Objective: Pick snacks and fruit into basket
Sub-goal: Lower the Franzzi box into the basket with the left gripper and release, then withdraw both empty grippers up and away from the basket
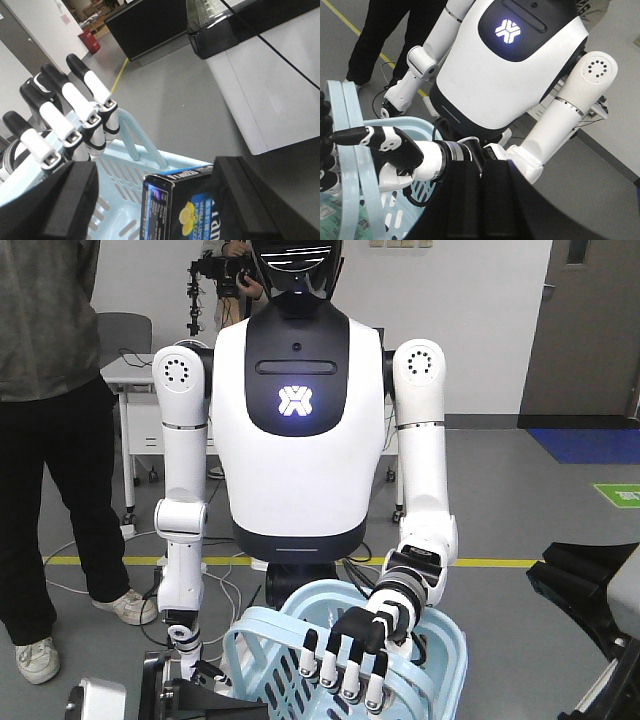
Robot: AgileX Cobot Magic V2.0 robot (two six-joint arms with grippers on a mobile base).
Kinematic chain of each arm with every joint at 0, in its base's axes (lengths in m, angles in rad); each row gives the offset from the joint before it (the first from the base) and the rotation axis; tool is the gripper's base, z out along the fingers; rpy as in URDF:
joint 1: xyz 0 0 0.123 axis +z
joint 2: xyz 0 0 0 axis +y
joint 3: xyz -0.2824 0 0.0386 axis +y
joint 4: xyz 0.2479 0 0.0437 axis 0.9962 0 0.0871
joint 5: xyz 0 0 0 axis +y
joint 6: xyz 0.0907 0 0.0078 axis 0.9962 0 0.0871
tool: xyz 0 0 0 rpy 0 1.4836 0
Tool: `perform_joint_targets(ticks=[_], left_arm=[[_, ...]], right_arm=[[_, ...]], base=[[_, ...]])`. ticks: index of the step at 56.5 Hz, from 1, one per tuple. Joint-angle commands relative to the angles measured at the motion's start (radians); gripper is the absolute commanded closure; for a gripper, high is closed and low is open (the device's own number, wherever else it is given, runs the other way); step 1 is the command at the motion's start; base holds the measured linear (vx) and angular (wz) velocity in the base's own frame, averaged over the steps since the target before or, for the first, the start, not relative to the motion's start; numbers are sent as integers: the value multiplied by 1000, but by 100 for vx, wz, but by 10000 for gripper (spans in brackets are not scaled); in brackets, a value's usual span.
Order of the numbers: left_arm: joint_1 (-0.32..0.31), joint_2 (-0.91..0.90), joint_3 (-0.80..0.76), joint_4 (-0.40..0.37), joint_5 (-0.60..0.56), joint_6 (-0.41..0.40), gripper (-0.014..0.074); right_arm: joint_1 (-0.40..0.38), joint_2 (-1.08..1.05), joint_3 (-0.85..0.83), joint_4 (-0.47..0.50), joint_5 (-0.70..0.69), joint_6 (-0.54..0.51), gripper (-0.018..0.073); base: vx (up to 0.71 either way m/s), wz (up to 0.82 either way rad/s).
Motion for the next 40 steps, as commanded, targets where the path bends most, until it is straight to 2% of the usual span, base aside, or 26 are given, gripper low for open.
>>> perform_joint_targets(ticks=[1, 6, 11, 12, 15, 19, 22, 31, 35, 40], left_arm=[[-3, -26, -25, -66, -140, -11, 120], [-3, -29, -25, -69, -172, -57, 262], [-3, -45, -25, -70, -185, -152, 452], [-3, -59, -25, -69, -179, -197, 510], [-3, -83, -25, -69, -160, -265, 605], [-3, -127, -25, -77, -86, -363, 605], [-3, -173, -25, -89, 11, -448, 601], [-3, -330, -51, -85, 357, -792, 594], [-3, -385, -70, -51, 457, -906, 594], [-3, -450, -99, 69, 566, -1056, 594]], right_arm=[[-4, -8, -36, 0, -73, -4, 568], [-4, -8, -36, 0, -73, -2, 568], [-4, -8, -36, 1, -73, -1, 568], [-4, -8, -36, 2, -73, -1, 568], [-4, -8, -36, 6, -73, -1, 568], [-4, -8, -36, 9, -73, 8, 568], [-4, -8, -36, 18, -72, 21, 568], [-4, -8, -36, 50, -54, 95, 568], [-4, -8, -36, 52, -27, 140, 568], [-4, -11, -36, 48, 10, 172, 568]], base=[[0, 0], [0, 0], [0, 0], [0, 0], [0, 0], [0, 0], [0, 0], [0, 0], [0, 0], [0, 0]])
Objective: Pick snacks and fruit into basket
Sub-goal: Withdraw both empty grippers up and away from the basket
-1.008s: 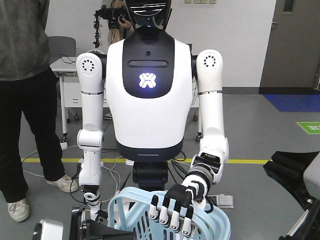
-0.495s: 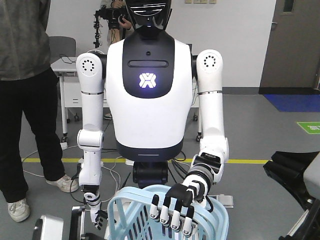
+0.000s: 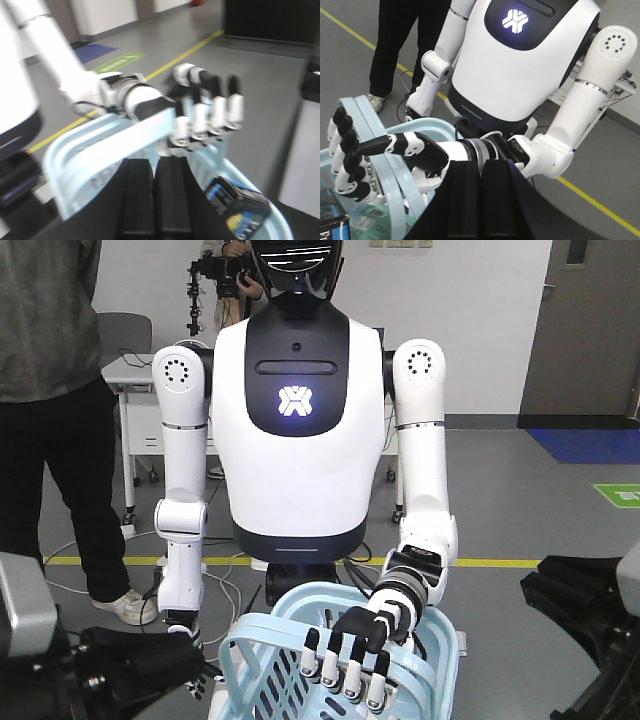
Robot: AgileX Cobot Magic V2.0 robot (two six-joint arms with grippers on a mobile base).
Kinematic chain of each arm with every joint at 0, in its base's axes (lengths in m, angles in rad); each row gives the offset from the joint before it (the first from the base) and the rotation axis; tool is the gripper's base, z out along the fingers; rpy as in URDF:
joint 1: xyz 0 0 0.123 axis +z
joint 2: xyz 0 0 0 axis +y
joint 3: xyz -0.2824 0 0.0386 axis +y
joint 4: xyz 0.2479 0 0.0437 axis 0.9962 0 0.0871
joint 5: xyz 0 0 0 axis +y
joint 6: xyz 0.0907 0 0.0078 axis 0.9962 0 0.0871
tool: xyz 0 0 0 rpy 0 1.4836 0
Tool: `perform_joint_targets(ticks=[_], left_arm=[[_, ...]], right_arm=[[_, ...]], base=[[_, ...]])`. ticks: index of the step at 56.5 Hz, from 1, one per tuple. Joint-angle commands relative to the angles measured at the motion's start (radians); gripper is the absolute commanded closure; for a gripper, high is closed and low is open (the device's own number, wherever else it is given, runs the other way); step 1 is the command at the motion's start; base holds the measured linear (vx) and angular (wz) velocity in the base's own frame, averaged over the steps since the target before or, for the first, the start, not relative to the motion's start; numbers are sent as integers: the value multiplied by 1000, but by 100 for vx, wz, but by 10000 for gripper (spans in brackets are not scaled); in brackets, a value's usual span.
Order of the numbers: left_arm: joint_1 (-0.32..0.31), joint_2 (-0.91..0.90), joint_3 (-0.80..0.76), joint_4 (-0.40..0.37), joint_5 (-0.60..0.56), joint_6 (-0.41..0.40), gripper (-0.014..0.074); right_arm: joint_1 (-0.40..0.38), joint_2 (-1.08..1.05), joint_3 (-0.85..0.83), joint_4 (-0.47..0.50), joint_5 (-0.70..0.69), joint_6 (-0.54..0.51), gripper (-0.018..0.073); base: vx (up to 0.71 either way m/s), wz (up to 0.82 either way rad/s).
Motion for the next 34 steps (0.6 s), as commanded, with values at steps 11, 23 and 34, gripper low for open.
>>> perform_joint_targets(ticks=[11, 23, 34], left_arm=[[-3, -172, -73, 407, 326, -583, 594], [0, -215, -71, 413, 357, -676, 594], [0, -260, -63, 413, 365, -667, 594]], right_arm=[[-4, -30, -36, -97, 19, 181, 568], [-4, -114, -36, -520, 148, 625, 568], [-4, -268, -35, -791, 314, 949, 568]], base=[[0, 0], [0, 0], [0, 0]])
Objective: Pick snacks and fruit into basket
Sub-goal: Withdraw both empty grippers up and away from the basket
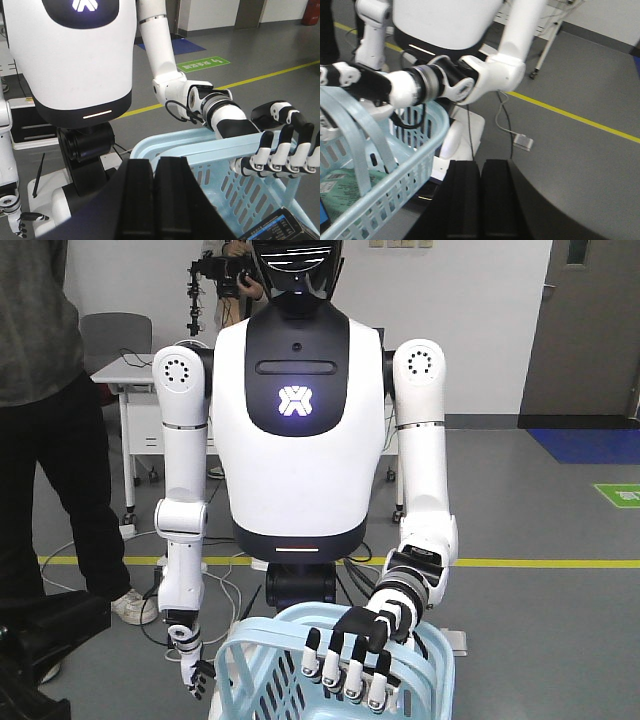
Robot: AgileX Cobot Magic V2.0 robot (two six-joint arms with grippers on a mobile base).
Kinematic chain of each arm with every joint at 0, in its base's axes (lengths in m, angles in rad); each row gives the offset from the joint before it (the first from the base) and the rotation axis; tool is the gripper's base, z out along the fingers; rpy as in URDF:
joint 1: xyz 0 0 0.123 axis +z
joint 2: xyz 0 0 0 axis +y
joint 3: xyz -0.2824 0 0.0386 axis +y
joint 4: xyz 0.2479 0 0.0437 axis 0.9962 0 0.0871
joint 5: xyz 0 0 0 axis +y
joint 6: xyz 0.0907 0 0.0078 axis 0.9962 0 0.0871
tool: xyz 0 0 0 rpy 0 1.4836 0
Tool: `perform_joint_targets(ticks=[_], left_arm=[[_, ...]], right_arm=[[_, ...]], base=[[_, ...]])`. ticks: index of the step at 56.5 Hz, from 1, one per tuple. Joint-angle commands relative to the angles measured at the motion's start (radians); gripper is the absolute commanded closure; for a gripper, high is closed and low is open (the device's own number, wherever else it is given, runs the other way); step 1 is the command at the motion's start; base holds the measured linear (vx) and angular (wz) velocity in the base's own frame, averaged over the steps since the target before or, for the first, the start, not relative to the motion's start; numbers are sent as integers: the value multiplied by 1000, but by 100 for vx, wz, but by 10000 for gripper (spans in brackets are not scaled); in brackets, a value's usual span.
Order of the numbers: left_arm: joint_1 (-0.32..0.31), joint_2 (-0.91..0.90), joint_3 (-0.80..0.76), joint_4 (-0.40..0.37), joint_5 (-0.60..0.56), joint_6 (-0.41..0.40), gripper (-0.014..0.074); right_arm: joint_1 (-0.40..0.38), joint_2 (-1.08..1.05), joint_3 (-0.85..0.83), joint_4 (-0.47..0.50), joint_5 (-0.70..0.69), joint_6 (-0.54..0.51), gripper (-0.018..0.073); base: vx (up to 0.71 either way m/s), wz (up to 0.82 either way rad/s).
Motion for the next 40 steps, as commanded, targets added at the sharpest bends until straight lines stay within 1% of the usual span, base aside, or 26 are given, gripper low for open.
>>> perform_joint_targets(ticks=[1, 9, 16, 27, 40], left_arm=[[0, -41, -27, 23, 33, -8, 594], [0, -104, -27, 23, 71, -9, 594], [0, -145, -27, 23, 72, -11, 594], [0, -152, -26, 23, 68, -12, 594], [0, -152, -26, 21, 61, -12, 594]], right_arm=[[-4, -76, -32, -92, -15, 105, 568], [-4, -198, 0, -91, -4, 120, 568], [-4, -261, 19, -95, -6, 148, 568], [-4, -277, 19, -116, -9, 148, 568], [-4, -277, 19, -117, -9, 148, 568]], base=[[0, 0], [0, 0], [0, 0], [0, 0], [0, 0]])
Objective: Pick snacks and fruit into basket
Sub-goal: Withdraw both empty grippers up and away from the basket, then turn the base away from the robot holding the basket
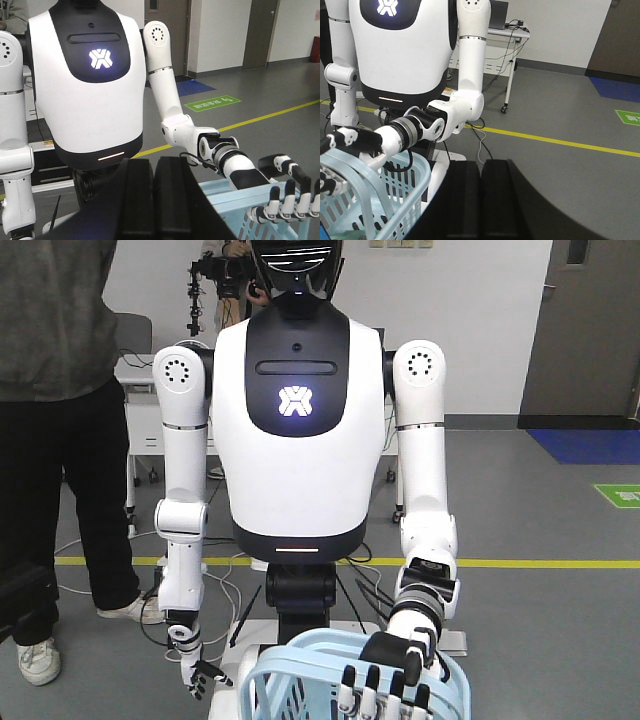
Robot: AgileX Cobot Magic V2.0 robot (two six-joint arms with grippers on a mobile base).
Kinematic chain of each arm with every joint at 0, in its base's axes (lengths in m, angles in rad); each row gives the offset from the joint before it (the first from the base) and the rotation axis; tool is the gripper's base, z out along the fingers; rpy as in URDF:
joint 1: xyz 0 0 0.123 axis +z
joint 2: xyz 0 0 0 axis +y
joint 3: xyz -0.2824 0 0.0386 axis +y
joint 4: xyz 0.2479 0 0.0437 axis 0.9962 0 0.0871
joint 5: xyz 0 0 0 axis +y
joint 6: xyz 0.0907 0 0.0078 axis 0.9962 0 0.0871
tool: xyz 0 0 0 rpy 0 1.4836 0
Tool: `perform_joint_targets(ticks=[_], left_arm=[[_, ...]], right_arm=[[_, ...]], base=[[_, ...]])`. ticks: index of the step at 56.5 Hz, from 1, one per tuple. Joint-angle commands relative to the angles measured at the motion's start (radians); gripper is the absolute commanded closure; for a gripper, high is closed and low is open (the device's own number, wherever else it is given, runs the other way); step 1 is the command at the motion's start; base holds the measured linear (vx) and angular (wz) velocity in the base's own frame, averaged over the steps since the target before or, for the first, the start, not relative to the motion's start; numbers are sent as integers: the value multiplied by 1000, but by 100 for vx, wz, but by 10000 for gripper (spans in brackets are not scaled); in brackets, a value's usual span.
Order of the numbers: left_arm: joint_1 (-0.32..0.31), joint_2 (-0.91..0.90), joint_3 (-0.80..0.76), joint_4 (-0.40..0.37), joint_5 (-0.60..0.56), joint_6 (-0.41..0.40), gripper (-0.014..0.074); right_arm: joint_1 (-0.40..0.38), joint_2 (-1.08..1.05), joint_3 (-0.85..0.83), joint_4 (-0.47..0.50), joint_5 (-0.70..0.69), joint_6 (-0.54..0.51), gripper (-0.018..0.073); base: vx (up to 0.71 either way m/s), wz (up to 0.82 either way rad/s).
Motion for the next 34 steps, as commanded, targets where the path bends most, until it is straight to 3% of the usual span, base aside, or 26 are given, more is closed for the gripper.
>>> perform_joint_targets(ticks=[1, 34], left_arm=[[0, -5, -29, 21, 13, -9, 594], [0, -5, -29, 21, 7, -8, 594]], right_arm=[[-4, 11, -24, -32, -80, -3, 568], [-4, 11, -24, -33, -78, -3, 568]], base=[[0, 0], [0, 0]])
